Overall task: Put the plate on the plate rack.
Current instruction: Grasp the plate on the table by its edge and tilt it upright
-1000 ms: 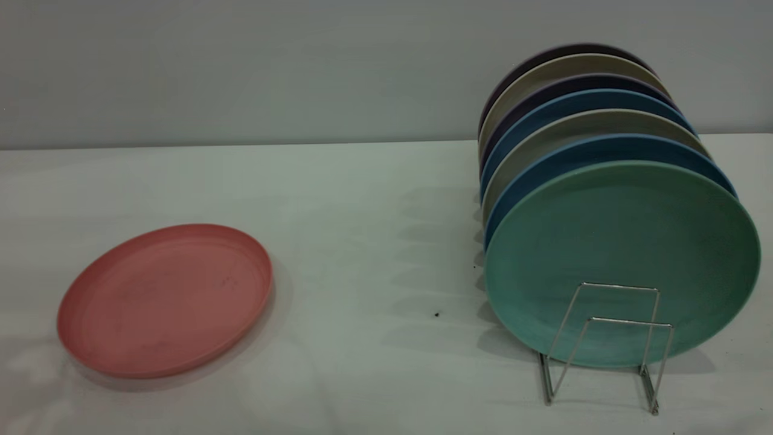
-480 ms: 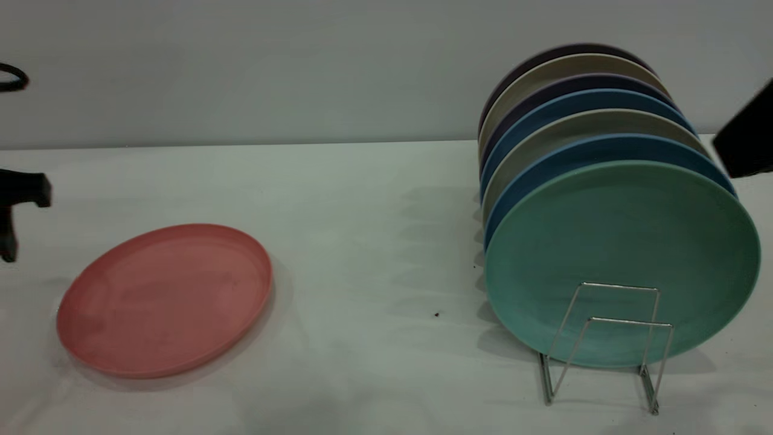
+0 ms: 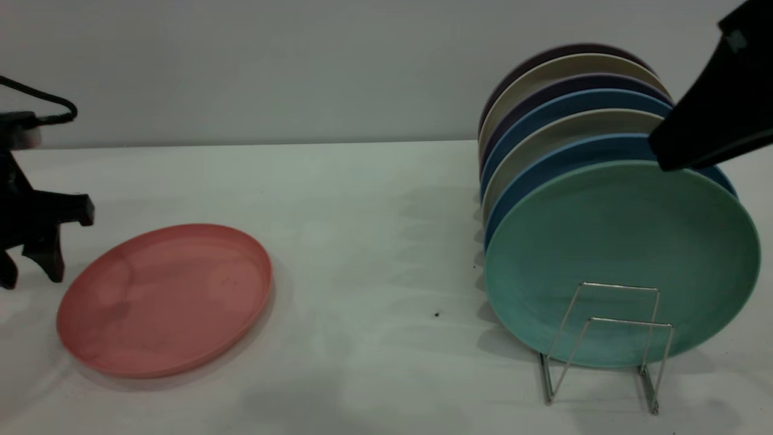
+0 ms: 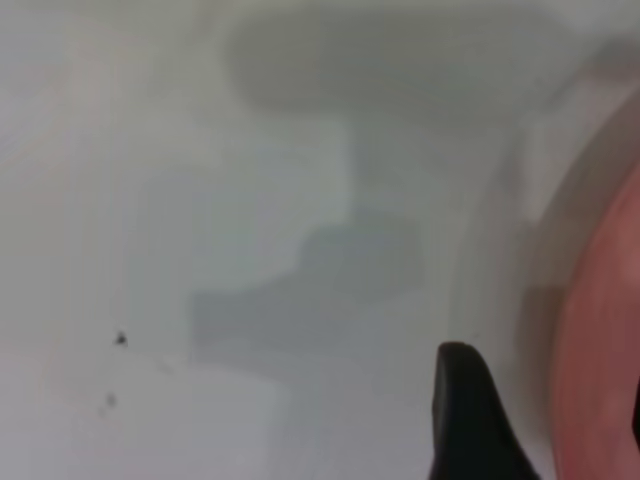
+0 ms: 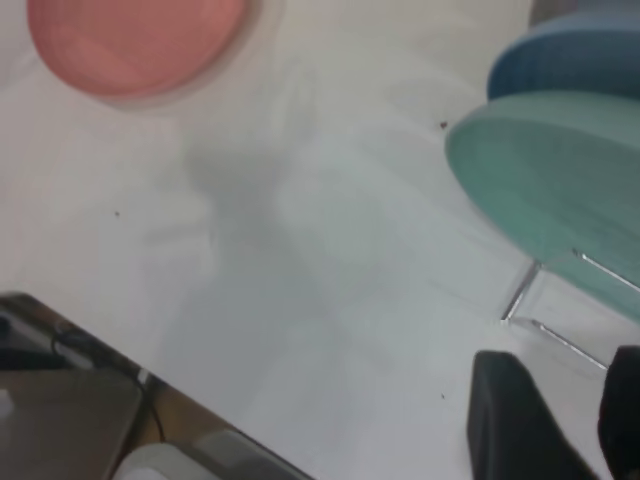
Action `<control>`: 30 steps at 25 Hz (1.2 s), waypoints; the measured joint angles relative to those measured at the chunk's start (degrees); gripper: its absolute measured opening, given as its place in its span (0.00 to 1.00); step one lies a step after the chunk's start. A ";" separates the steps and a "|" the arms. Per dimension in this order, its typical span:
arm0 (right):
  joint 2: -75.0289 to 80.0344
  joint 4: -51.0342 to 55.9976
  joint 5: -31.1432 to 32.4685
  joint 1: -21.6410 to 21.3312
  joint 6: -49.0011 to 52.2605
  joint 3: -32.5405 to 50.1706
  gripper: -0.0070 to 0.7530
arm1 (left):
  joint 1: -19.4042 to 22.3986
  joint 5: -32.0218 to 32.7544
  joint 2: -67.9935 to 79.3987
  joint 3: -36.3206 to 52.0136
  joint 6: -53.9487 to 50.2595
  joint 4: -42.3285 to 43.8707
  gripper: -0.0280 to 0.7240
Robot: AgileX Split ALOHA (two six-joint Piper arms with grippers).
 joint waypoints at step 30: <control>0.59 2.50 -2.49 0.00 -2.16 -0.18 0.32 | -1.79 4.04 13.19 -11.84 10.96 -8.57 0.48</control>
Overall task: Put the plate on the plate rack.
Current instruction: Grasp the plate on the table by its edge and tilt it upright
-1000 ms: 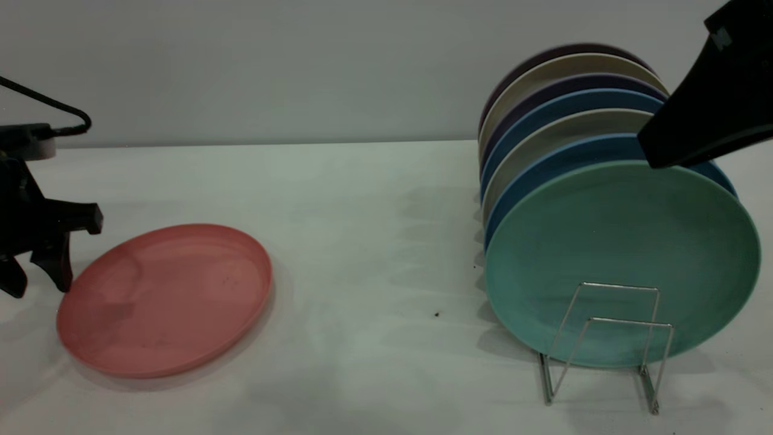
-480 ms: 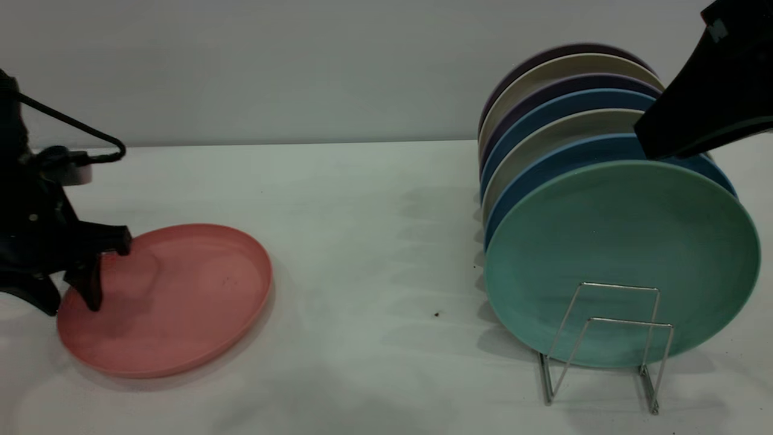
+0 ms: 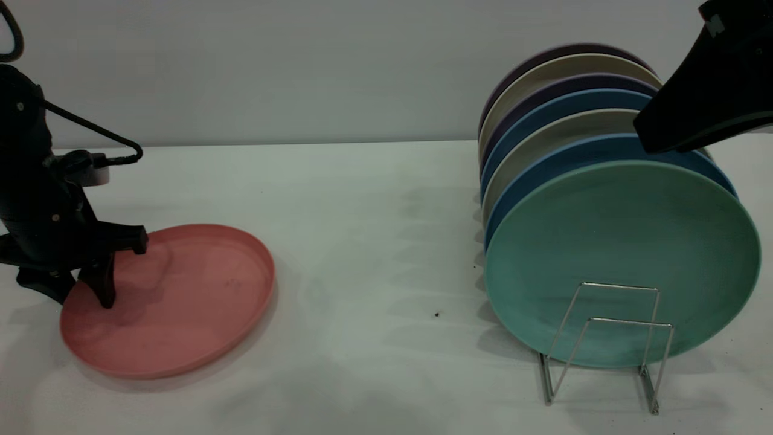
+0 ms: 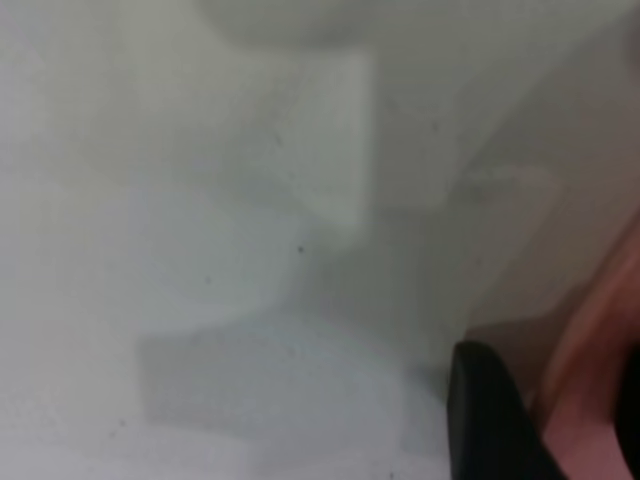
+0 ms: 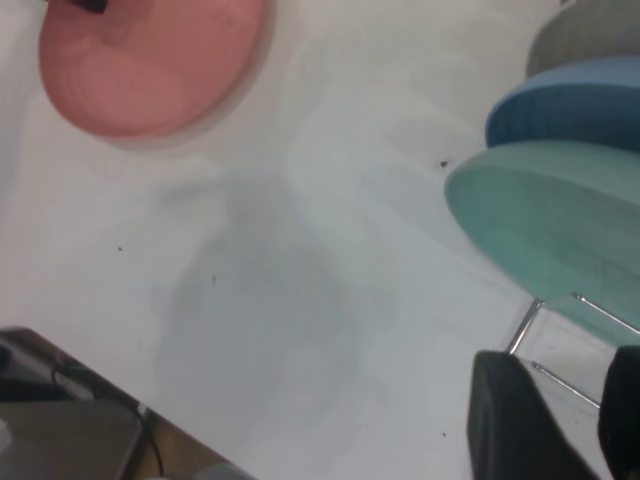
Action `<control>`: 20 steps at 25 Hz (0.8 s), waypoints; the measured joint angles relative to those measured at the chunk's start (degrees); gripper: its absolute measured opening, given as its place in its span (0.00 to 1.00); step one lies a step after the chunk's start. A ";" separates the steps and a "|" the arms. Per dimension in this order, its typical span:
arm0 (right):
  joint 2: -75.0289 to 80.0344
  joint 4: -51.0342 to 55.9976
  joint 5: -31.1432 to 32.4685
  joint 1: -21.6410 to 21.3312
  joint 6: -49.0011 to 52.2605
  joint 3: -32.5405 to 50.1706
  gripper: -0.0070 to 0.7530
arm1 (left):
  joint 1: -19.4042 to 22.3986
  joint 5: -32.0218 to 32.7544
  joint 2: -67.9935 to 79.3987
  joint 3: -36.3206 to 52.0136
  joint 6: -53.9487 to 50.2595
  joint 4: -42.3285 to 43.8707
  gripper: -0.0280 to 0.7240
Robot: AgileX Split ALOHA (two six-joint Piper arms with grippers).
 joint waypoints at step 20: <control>0.00 0.06 -0.07 0.00 -0.21 0.00 0.32 | -0.11 -0.14 -1.74 -0.24 11.56 0.10 0.14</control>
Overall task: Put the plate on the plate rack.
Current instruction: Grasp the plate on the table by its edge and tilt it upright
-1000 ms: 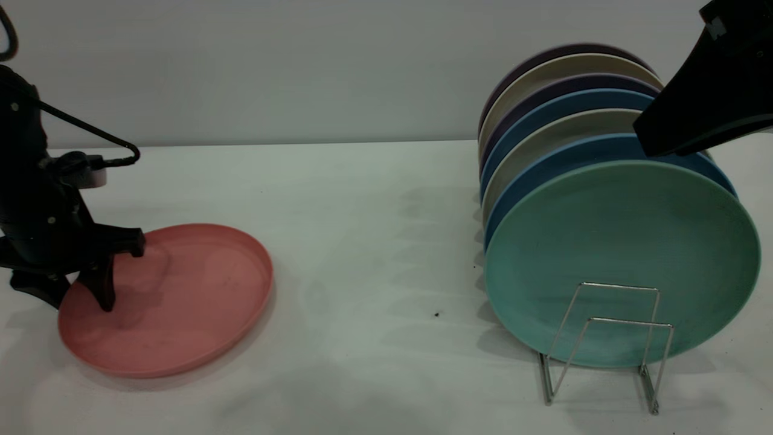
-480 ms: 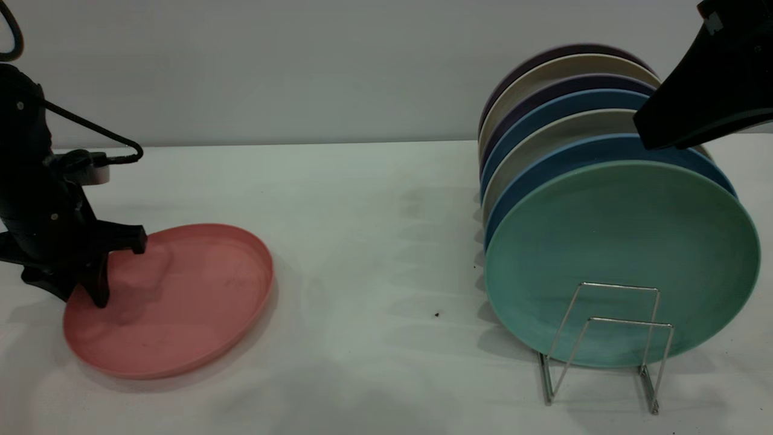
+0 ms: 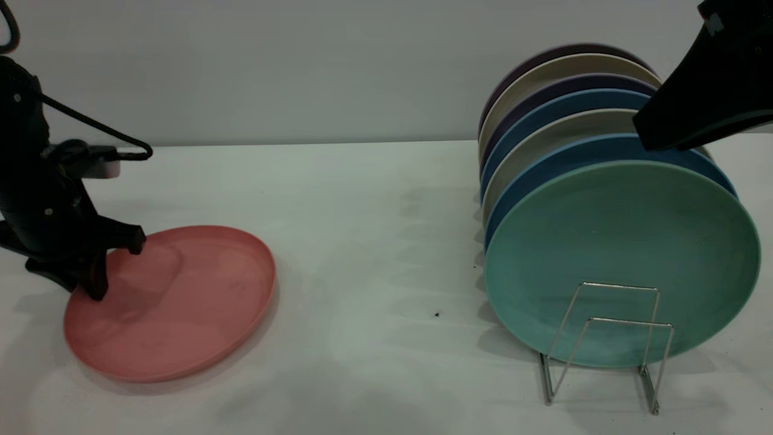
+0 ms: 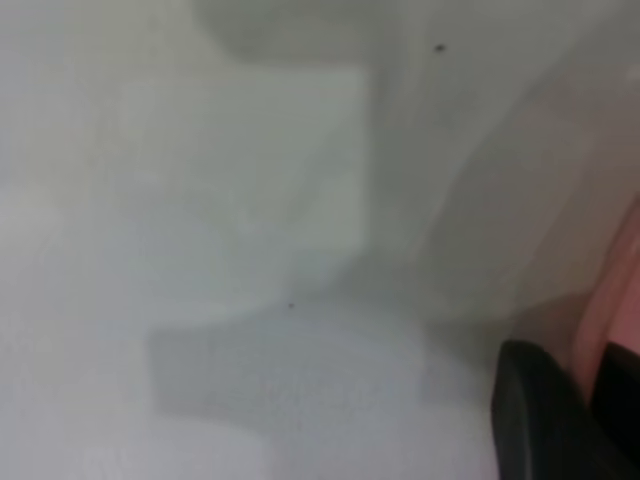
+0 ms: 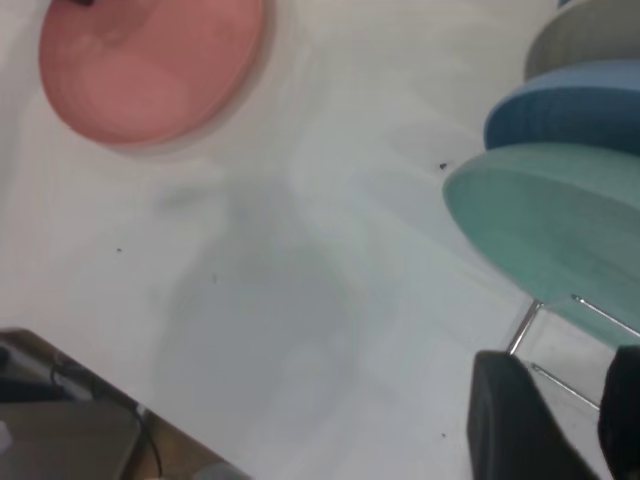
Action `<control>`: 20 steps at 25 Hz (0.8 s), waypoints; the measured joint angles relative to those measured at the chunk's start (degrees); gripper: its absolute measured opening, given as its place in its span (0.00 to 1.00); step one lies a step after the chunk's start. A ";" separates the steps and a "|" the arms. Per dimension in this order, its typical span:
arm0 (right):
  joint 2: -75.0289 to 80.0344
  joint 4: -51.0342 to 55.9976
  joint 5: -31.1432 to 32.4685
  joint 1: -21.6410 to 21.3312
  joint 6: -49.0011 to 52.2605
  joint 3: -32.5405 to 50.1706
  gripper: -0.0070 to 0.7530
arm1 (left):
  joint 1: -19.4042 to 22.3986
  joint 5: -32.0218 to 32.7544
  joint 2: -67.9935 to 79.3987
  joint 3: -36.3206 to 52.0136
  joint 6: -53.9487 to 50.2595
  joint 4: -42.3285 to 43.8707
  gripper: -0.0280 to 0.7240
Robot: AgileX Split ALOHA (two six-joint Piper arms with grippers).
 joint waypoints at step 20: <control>8.50 12.26 9.30 0.18 -21.24 -7.71 0.32 | -12.17 6.43 -18.72 1.48 27.57 -0.02 0.06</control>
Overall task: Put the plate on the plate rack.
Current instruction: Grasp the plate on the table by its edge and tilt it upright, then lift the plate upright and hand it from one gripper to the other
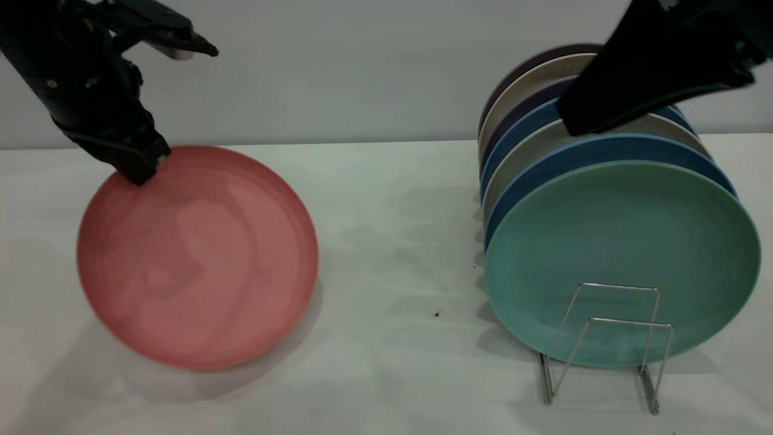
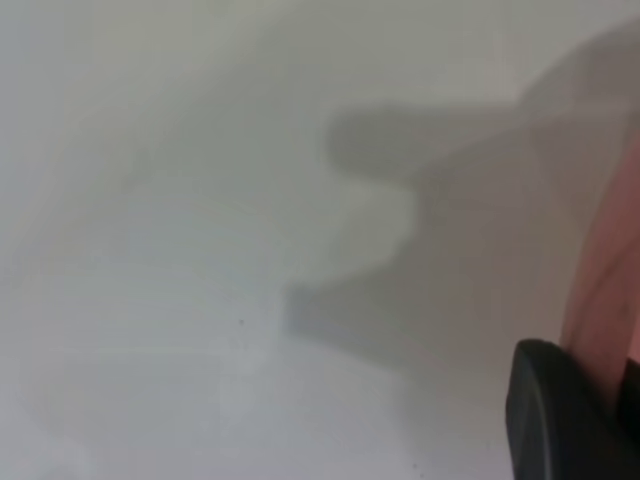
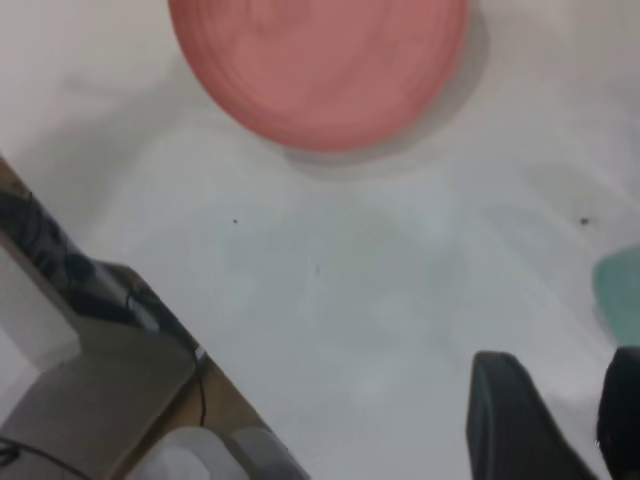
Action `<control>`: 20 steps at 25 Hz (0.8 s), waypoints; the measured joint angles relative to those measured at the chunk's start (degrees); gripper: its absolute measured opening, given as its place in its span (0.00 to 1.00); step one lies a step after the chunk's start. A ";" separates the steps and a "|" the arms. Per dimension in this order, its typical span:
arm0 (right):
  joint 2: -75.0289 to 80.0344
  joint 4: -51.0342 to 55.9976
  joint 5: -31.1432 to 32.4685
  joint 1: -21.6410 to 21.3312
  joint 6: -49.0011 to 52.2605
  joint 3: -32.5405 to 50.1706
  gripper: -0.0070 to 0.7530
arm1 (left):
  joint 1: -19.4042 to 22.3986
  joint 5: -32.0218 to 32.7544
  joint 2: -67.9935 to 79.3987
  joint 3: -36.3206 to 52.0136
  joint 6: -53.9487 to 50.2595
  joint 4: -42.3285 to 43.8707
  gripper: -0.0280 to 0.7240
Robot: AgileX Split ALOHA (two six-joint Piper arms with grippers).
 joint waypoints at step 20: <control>11.52 -4.63 1.99 8.30 -5.09 -7.88 0.51 | -15.52 -0.67 -10.96 7.67 7.79 -0.05 0.06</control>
